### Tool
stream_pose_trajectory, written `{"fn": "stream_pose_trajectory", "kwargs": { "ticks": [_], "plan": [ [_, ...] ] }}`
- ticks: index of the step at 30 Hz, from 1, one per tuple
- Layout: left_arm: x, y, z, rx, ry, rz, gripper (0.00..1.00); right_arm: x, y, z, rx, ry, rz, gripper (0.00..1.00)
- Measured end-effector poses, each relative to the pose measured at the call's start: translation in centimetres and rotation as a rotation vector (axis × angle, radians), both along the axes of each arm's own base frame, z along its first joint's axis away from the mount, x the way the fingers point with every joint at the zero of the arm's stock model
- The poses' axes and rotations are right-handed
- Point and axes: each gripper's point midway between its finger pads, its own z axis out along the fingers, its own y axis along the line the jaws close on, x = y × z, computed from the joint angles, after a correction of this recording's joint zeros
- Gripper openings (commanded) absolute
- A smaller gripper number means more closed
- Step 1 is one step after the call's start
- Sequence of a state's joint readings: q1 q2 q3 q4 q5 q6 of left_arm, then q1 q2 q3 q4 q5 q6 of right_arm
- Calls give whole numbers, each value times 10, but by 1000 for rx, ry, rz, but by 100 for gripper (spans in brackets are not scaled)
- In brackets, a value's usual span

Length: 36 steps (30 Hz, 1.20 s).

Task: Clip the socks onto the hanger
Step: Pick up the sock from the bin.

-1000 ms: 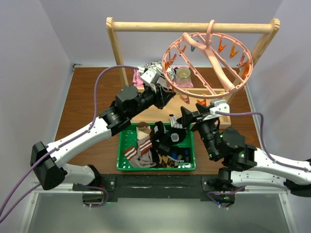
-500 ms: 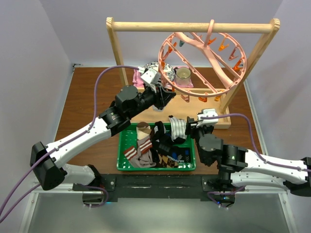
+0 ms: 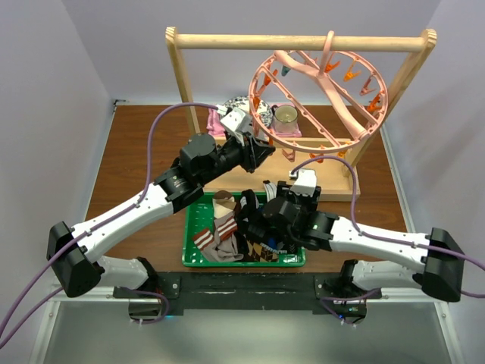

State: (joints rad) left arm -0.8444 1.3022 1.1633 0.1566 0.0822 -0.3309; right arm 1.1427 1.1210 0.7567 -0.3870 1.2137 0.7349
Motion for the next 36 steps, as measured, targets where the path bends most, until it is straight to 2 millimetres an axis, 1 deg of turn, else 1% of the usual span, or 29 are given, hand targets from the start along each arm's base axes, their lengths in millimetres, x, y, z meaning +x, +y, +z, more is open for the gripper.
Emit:
{"fn": "stream_pose_trajectory", "kwargs": {
  "ticks": [4, 12, 15, 19, 22, 23, 26, 27, 29, 30, 33, 34, 36],
  "plan": [
    [-1, 0, -1, 5, 5, -1, 0, 10, 4, -22, 26, 45, -32, 72],
    [-4, 3, 4, -3, 2, -7, 0, 31, 24, -48, 118, 87, -29, 71],
    [-4, 5, 6, -9, 2, -4, 0, 39, 32, -65, 109, 115, -24, 72],
    [-5, 5, 7, -12, 2, -10, 0, 49, 43, -89, 30, 167, -13, 71],
    [-6, 4, 7, -12, 1, -15, 0, 62, 52, -94, 8, 190, -10, 65],
    [-6, 5, 7, -12, 1, -15, 0, 67, 55, -93, 11, 192, -14, 59],
    [-6, 5, 8, -14, 0, -15, 0, 76, 56, -90, 28, 194, -18, 47],
    [-7, 5, 8, -14, -1, -15, 0, 77, 55, -90, 29, 194, -20, 39],
    [-7, 6, 10, -17, -3, -15, 0, 78, 54, -91, 32, 199, -20, 36],
    [-7, 6, 11, -19, -5, -15, 0, 78, 55, -92, 36, 204, -15, 39],
    [-9, 7, 13, -24, -9, -18, 0, 75, 55, -94, 37, 221, -8, 56],
    [-9, 7, 14, -25, -10, -19, 0, 74, 55, -95, 37, 227, -6, 63],
    [-10, 8, 15, -27, -12, -20, 0, 71, 55, -97, 38, 243, 4, 64]
  ]
}}
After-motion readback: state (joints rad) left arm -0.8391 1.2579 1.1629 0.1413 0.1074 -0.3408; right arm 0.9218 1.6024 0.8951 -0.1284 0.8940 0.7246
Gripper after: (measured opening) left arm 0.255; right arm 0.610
